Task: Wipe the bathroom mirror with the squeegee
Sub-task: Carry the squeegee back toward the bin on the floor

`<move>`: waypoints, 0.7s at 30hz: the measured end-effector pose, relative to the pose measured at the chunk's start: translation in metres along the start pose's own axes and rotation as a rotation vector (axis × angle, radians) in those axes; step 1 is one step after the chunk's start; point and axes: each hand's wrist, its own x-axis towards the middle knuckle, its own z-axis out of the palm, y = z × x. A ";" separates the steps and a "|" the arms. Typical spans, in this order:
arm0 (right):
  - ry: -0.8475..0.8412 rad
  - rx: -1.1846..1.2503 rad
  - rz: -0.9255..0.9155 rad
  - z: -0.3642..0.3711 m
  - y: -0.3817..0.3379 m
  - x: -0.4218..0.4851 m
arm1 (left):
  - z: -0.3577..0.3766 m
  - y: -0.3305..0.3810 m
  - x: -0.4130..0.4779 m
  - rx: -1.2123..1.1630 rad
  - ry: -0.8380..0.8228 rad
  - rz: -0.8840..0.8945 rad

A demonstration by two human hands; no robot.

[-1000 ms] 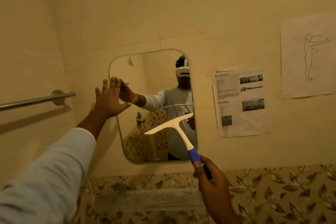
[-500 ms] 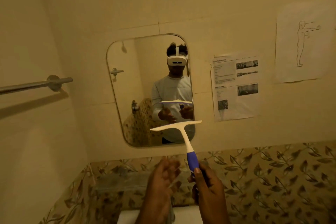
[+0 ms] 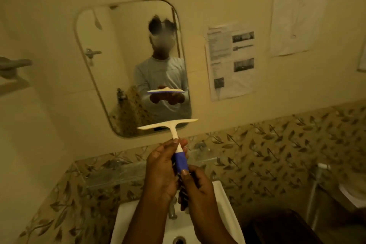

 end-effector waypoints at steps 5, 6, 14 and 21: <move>0.049 -0.017 0.001 -0.011 0.009 -0.021 | 0.000 -0.021 -0.001 -0.034 -0.037 -0.100; 0.068 -0.036 -0.001 -0.017 0.012 -0.024 | 0.002 -0.027 -0.003 -0.019 -0.050 -0.114; 0.193 -0.130 0.073 -0.111 0.024 -0.033 | 0.042 -0.106 -0.024 -0.003 -0.142 -0.195; 0.408 -0.161 0.157 -0.246 0.036 -0.024 | 0.128 -0.223 -0.024 0.047 -0.143 -0.369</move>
